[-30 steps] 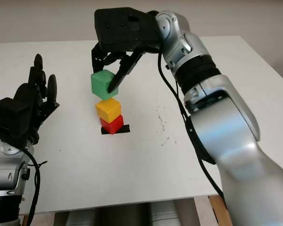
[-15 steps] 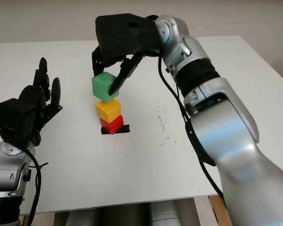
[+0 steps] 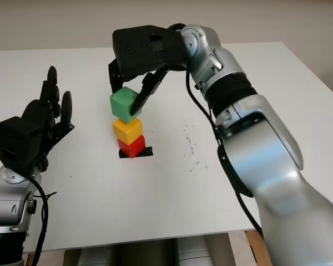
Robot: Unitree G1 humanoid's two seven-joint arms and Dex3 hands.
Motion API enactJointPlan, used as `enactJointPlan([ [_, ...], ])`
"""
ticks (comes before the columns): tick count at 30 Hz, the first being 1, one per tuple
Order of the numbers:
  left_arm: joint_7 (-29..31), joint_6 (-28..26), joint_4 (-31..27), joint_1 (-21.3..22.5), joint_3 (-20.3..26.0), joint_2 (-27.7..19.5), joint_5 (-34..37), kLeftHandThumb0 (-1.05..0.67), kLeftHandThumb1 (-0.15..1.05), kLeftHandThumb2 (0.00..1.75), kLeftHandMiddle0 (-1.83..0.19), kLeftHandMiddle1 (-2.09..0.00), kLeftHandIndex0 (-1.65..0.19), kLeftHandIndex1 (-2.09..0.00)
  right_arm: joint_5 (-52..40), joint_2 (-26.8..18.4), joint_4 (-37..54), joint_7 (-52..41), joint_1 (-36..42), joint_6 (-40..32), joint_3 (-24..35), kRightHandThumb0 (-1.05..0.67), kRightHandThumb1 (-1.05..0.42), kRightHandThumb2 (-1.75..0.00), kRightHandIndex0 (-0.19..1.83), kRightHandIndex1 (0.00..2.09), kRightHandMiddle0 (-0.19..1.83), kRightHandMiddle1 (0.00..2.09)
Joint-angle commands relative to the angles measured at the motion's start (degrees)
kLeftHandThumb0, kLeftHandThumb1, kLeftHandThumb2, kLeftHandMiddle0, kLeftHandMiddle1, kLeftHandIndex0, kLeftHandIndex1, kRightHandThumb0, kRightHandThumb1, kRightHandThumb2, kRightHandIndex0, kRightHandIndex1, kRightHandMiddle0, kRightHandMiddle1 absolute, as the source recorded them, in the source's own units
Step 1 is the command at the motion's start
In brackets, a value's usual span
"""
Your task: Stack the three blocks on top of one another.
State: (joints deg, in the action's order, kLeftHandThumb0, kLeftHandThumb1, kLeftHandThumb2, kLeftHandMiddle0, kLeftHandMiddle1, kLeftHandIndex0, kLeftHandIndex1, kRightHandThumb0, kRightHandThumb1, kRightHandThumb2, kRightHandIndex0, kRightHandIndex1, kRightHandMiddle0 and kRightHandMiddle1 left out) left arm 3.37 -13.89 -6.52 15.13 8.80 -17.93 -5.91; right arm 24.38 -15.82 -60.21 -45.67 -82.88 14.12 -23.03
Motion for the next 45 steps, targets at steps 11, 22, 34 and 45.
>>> enactJointPlan([
  [11, 0.4, -1.2, -1.1, -0.6, 0.0, -0.5, -0.1, -0.79, 1.05, 0.77, 0.19, 0.0, 0.19, 0.0, 0.1, 0.8, 0.2, 0.0, 0.3, -0.8, -0.1, -0.41, -0.91, -0.05, 0.34, 0.06, 0.38, 1.55],
  [22, 0.9, -0.6, -0.9, -0.7, 0.2, -0.8, 0.1, -0.79, 1.05, 0.76, 0.19, 0.0, 0.19, 0.0, -0.4, 1.5, 0.1, -0.1, 0.9, -1.9, 0.2, -0.39, -0.91, -0.05, 0.31, 0.05, 0.37, 1.61],
  [34, 0.6, -0.7, -0.8, -0.5, 0.0, -0.4, 0.4, -0.81, 1.05, 0.74, 0.19, 0.0, 0.19, 0.0, 0.0, 1.3, 0.0, -0.2, 1.4, -1.4, -0.2, -0.39, -0.91, -0.05, 0.32, 0.05, 0.36, 1.6],
  [45, 0.7, -0.7, -0.9, -0.8, -0.1, -0.3, 0.4, -0.82, 1.05, 0.73, 0.19, 0.0, 0.19, 0.0, -0.1, 1.3, -0.1, -0.4, 1.7, -2.0, -0.1, -0.39, -0.91, -0.05, 0.32, 0.05, 0.36, 1.54],
])
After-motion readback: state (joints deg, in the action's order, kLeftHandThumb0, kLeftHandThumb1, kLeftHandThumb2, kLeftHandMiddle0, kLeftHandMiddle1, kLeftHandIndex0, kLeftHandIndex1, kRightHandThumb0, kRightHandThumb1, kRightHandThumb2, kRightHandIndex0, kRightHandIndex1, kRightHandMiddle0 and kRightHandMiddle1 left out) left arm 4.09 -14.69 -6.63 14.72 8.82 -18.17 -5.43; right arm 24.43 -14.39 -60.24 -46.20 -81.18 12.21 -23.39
